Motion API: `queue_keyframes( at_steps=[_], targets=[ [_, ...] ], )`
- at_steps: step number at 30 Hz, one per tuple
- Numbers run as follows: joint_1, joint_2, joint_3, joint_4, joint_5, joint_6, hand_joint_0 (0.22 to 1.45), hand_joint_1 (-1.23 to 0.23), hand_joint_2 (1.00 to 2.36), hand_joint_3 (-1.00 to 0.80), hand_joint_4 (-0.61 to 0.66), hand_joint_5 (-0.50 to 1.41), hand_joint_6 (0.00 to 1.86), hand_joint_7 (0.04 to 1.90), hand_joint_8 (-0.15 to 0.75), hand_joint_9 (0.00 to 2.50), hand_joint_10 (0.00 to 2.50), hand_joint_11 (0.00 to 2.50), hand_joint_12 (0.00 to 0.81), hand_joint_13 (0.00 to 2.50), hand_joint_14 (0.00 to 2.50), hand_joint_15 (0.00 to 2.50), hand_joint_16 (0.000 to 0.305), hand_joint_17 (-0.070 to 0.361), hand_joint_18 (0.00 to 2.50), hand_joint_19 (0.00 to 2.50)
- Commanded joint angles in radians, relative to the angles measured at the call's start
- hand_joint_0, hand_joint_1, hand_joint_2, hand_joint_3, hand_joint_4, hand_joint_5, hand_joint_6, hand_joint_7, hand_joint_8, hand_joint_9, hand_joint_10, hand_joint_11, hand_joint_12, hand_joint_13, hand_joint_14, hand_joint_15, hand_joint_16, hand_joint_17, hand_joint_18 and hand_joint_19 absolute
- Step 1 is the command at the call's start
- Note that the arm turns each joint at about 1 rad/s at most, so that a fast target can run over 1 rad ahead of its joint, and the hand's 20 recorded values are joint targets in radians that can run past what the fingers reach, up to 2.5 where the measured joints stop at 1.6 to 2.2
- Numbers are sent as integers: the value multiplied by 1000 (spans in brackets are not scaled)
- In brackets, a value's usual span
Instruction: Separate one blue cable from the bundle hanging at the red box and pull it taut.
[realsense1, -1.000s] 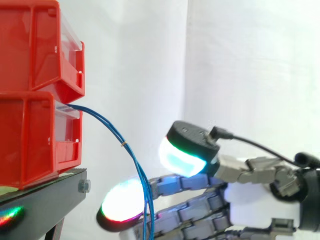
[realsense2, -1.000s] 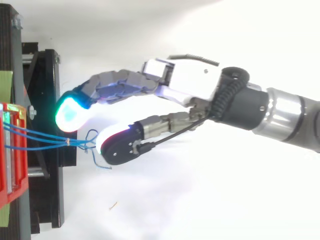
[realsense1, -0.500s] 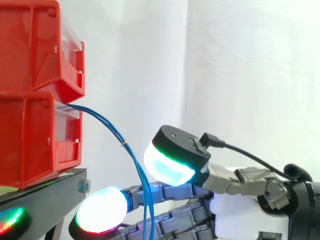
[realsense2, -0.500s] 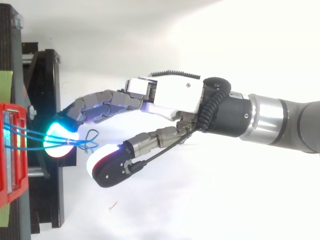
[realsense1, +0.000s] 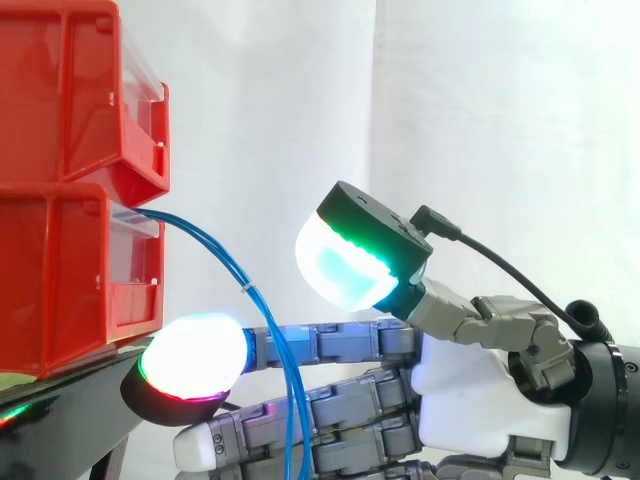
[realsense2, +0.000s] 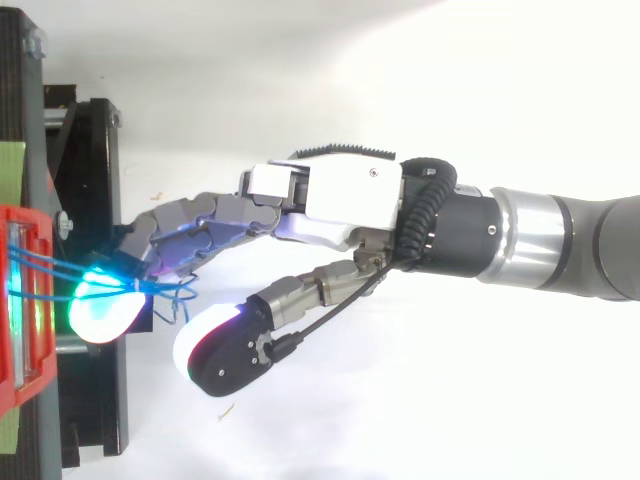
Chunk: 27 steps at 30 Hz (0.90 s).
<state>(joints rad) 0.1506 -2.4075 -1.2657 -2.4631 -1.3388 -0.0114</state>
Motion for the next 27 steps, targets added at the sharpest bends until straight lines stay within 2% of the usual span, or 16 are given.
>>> queue_keyframes(
  at_steps=[1, 9, 16, 18, 24, 27],
  targets=[
    [0, 1, 0, -2, -11, 4, 608, -593, 1002, -473, 259, -195, 503, 787, 314, 605, 8, 262, 353, 387, 7, 195, 45, 102, 507, 334],
    [-5, 1, -1, -2, -22, 5, 619, -597, 1003, -464, 280, -183, 503, 831, 319, 644, 9, 298, 350, 429, 7, 209, 45, 100, 535, 334],
    [-16, 1, -1, -2, -59, 5, 626, -602, 1004, -455, 292, -175, 503, 859, 328, 684, 10, 314, 332, 484, 8, 218, 42, 94, 585, 290],
    [-28, 1, -1, -4, -72, 7, 628, -603, 1003, -457, 292, -175, 503, 859, 326, 689, 10, 321, 330, 485, 8, 223, 41, 93, 589, 288],
    [-42, 1, -1, -5, -88, 7, 627, -605, 1003, -461, 296, -173, 503, 866, 329, 700, 10, 322, 330, 499, 8, 216, 40, 91, 597, 291],
    [-54, 1, -1, -2, -100, 7, 626, -606, 1003, -460, 301, -172, 503, 870, 333, 707, 12, 317, 329, 503, 8, 220, 40, 90, 600, 294]
  ],
)
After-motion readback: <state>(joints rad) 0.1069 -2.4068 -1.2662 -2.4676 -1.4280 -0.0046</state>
